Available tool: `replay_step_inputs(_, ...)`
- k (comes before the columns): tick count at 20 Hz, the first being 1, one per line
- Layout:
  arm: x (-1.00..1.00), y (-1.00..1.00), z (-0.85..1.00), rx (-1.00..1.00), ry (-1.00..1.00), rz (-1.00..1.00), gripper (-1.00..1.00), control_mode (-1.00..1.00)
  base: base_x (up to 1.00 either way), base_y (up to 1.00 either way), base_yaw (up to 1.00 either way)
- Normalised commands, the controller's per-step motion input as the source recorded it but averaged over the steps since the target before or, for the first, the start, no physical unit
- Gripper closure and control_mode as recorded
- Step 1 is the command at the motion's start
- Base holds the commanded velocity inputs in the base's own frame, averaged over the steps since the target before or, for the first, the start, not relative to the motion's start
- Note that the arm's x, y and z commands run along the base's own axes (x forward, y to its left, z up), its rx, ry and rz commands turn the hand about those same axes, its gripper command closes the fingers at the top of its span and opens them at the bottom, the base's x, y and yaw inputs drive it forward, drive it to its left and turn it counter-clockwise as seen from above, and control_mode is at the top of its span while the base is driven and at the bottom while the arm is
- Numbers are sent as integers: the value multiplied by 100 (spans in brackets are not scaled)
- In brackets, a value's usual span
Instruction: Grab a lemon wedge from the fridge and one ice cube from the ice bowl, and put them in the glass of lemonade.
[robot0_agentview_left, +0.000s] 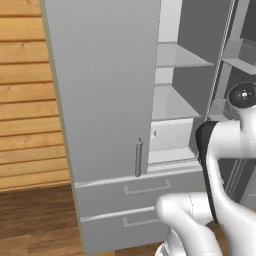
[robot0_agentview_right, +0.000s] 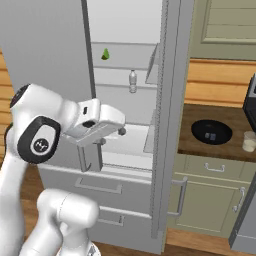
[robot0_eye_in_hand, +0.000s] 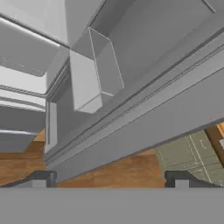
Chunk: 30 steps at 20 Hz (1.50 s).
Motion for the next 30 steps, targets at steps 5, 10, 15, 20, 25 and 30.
replay_step_inputs(5,-21,100,0,34,-17,21,-100,-100,0,0,0)
replay_step_inputs(10,1,100,0,51,-9,25,-100,-100,0,0,0)
replay_step_inputs(15,12,99,18,45,1,22,-100,-100,0,0,0)
replay_step_inputs(20,36,36,22,-6,9,5,-100,-100,0,0,0)
replay_step_inputs(25,57,25,-48,-7,6,0,-100,-100,0,0,0)
replay_step_inputs(30,45,28,-100,3,-3,0,-100,-100,0,0,0)
